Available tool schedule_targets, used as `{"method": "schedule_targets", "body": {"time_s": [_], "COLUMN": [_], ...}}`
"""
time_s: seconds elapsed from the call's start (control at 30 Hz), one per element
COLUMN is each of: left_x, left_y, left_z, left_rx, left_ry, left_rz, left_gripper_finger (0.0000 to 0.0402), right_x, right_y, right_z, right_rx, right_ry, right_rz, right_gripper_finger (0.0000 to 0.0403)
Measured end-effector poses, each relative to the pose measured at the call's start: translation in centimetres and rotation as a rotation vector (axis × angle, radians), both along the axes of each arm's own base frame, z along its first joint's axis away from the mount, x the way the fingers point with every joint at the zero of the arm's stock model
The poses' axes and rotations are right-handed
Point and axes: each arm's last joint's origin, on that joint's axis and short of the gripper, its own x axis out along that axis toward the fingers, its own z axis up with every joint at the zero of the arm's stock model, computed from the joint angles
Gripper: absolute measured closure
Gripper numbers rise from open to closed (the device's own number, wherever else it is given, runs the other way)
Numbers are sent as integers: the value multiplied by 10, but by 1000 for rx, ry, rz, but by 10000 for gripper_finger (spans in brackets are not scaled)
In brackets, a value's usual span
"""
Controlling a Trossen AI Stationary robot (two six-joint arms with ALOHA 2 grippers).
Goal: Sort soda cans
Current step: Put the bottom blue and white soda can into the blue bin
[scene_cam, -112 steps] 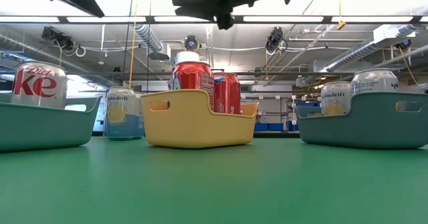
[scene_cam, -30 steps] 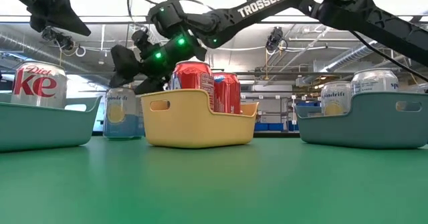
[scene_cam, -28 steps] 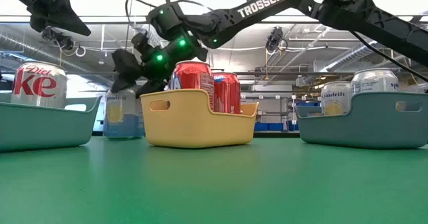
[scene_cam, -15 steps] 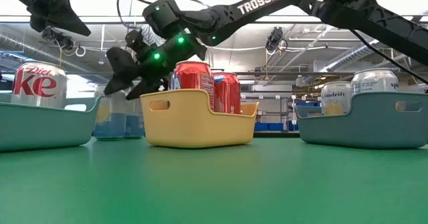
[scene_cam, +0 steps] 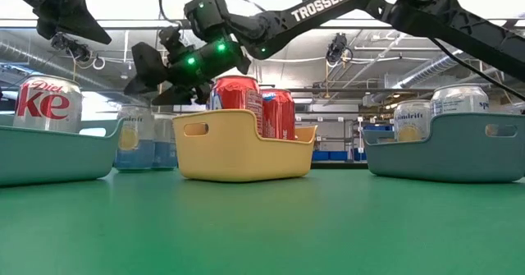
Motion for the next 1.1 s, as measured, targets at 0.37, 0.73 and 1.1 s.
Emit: {"method": "schedule_targets", "body": {"time_s": [0.37,0.73,1.1], "left_x": [0,0,0], "left_y": [0,0,0], "left_z": [0,0,0], "left_rx": [2,12,12], "left_ry": [5,15,15], "left_rz": [-2,-13,-13], "left_gripper_finger": [401,400,400], "right_x": [9,9,7], "right_y": [-3,-6,-4], "right_z": [-39,-34,-27], "right_rx": [-8,-5,29], "right_ry": [26,-12,-3], "right_rz": [-4,27,112], "right_gripper_finger": [68,86,151]}}
